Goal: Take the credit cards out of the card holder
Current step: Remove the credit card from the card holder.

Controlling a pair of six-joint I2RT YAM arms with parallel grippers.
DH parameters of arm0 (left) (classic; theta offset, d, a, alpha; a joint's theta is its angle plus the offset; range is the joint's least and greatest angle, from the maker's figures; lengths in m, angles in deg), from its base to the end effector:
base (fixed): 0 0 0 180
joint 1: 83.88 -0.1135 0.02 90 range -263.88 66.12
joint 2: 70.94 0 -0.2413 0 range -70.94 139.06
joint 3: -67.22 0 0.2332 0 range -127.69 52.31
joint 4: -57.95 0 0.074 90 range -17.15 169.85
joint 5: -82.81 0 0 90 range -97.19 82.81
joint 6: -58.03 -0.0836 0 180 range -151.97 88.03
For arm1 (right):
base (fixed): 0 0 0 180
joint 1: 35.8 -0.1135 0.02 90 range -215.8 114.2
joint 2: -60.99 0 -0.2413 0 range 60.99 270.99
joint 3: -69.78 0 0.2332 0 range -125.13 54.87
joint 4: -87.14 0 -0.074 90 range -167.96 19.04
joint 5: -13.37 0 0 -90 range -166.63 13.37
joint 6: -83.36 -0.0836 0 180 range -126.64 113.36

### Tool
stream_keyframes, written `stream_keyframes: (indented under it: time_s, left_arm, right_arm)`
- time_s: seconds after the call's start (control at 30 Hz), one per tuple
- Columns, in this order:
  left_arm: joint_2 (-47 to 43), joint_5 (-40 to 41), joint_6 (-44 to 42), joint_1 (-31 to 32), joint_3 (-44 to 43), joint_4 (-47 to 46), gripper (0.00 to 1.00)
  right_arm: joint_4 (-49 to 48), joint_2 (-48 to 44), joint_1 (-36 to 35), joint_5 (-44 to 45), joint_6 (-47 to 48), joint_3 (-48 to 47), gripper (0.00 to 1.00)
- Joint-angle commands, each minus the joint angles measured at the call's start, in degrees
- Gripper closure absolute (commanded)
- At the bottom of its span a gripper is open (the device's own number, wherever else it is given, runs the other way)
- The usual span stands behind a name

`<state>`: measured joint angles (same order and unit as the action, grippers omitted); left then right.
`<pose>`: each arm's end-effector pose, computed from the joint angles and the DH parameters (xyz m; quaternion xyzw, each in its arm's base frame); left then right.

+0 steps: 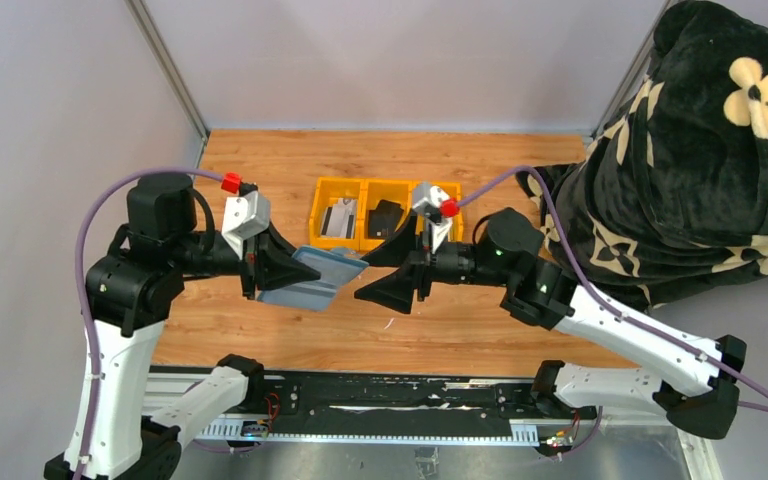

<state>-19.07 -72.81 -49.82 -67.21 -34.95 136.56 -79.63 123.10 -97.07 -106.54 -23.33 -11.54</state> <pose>0.0888 -0.1061 0.4313 0.4794 0.6067 -0.4608 0.4357 0.0947 0.2594 0.4188 -0.4227 0.5255 0.5858 0.4494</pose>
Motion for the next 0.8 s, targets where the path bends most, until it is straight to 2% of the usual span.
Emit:
stream_keyframes:
  time_s: [0.0, 0.1, 0.17, 0.2, 0.23, 0.3, 0.47, 0.6, 0.77]
  left_arm:
    - [0.99, -0.75, 3.99, 0.38, -2.93, -1.41, 1.00]
    - [-2.24, 3.39, 13.57, 0.38, 0.93, -9.91, 1.00]
    - [-6.85, 6.20, 24.06, 0.38, 6.83, -22.65, 1.00]
    - [-9.55, 7.72, 30.51, 0.38, 10.58, -33.68, 1.00]
    - [-12.09, 8.48, 37.94, 0.38, 14.00, -40.64, 1.00]
    - [-14.64, 9.75, 43.73, 0.38, 17.32, -47.45, 1.00]
    - [-14.63, 12.06, 46.92, 0.38, 16.45, -48.07, 1.00]
    - [-15.52, 12.42, 51.64, 0.38, 18.73, -51.97, 1.00]
    - [-16.44, 12.62, 51.89, 0.38, 21.45, -50.30, 1.00]
  right_arm:
    - [-27.55, -3.70, 0.46, 7.29, -10.01, 7.32, 0.33]
    - [-31.52, -2.10, 0.37, 6.45, -12.37, 9.14, 0.32]
    - [-33.95, -0.35, 0.37, 6.19, -13.49, 9.54, 0.29]
    - [-34.93, 0.51, 0.37, 6.12, -13.69, 9.58, 0.29]
    - [-36.16, 1.22, 0.37, 6.05, -13.97, 9.52, 0.29]
    - [-38.64, 2.73, 0.37, 5.50, -15.21, 9.47, 0.30]
    - [-46.43, 4.49, 0.37, 4.26, -18.66, 11.45, 0.39]
    - [-51.01, 5.76, 0.45, 3.91, -21.90, 12.10, 0.55]
    - [-52.42, 5.39, 0.90, 2.41, -24.33, 12.13, 0.76]
